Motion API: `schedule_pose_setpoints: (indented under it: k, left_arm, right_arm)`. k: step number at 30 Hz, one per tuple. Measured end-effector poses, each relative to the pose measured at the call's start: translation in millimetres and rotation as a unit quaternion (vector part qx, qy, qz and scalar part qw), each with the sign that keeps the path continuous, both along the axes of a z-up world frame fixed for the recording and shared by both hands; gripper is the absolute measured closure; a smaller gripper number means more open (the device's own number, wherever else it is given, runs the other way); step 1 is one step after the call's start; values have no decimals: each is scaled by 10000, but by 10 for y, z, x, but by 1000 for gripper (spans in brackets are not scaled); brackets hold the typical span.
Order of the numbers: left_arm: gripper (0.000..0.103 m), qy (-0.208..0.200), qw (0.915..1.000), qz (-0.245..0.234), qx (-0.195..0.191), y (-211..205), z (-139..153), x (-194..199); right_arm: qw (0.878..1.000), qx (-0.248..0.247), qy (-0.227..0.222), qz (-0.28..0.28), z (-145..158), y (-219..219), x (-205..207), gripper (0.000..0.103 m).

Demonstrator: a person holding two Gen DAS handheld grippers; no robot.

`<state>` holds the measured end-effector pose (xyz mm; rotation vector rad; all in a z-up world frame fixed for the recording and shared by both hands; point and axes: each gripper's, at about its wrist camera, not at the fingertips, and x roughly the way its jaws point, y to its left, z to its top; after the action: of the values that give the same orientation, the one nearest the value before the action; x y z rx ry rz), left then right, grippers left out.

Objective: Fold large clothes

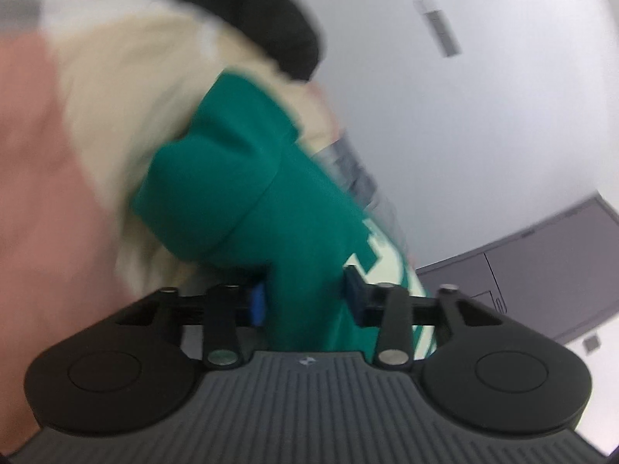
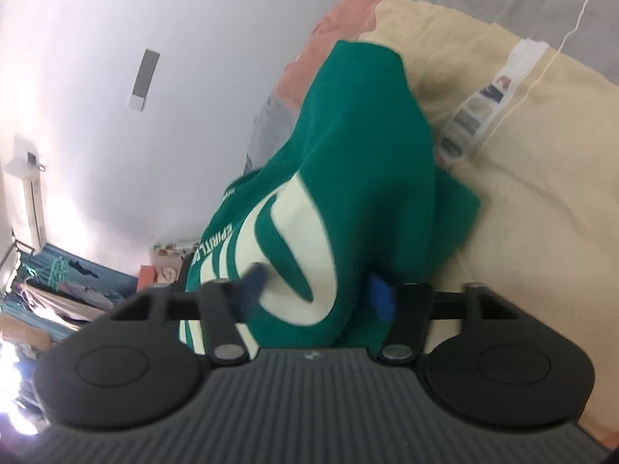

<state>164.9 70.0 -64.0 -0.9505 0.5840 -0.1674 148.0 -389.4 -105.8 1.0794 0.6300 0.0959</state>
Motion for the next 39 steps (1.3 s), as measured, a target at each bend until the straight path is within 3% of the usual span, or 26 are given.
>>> schedule_pose_setpoints:
  k: [2, 4, 6, 8, 11, 15, 21, 23, 24, 25, 26, 27, 28, 35, 37, 39]
  left_arm:
    - [75, -361, 9993, 23, 35, 51, 154, -6]
    - [85, -690, 9976, 79, 50, 121, 280, 39]
    - [86, -836, 9960, 116, 283, 163, 360, 137]
    - [87, -723, 9963, 139, 438, 156, 357, 254]
    - [87, -359, 9978, 150, 535, 168, 193, 397]
    - [87, 100, 9985, 124, 526, 195, -95, 492]
    - [85, 34, 9983, 136, 563, 136, -107, 407]
    - [73, 134, 9991, 150, 370, 149, -129, 394]
    - [57, 155, 9997, 86, 191, 153, -141, 383]
    - [34, 166, 9999, 2, -15, 148, -139, 344]
    - [25, 189, 9996, -43, -195, 137, -138, 305]
    - [15, 234, 9993, -37, -305, 121, -143, 263]
    - [13, 279, 9990, -29, -343, 98, -151, 222]
    - [9, 819, 9926, -75, -897, -1, -481, 239]
    - [9, 827, 9903, -31, -1117, 12, -564, 277]
    - [9, 751, 9876, 41, -1376, 37, -629, 298]
  right_arm:
    - [9994, -225, -193, 200, 98, 40, 17, 87]
    - [9969, -415, -581, 334, 241, 106, 0, 92]
    - [9932, -529, -944, 439, 368, 165, -24, 93]
    - [9909, -800, -956, 506, 428, 229, -3, 93]
    - [9900, -1136, -568, 612, 318, 330, 73, 93]
    - [9926, -1044, -42, 623, 44, 374, 189, 93]
    - [9937, -981, -42, 549, 32, 415, 169, 91]
    - [9946, -903, -8, 507, 37, 402, 98, 84]
    - [9950, -875, 33, 485, 49, 414, 64, 79]
    - [9954, -828, 44, 488, 44, 403, 38, 63]
    - [9961, -715, -2, 522, 40, 406, 15, 39]
    - [9968, -566, -70, 553, 48, 438, -6, 27]
    - [9974, -453, -101, 557, 55, 465, -22, 14]
    - [9992, -191, 288, 204, -56, 481, -33, 12]
    - [9982, -237, 554, -30, -95, 445, -68, 9]
    - [9980, 43, 610, -188, -169, 383, -104, 9]
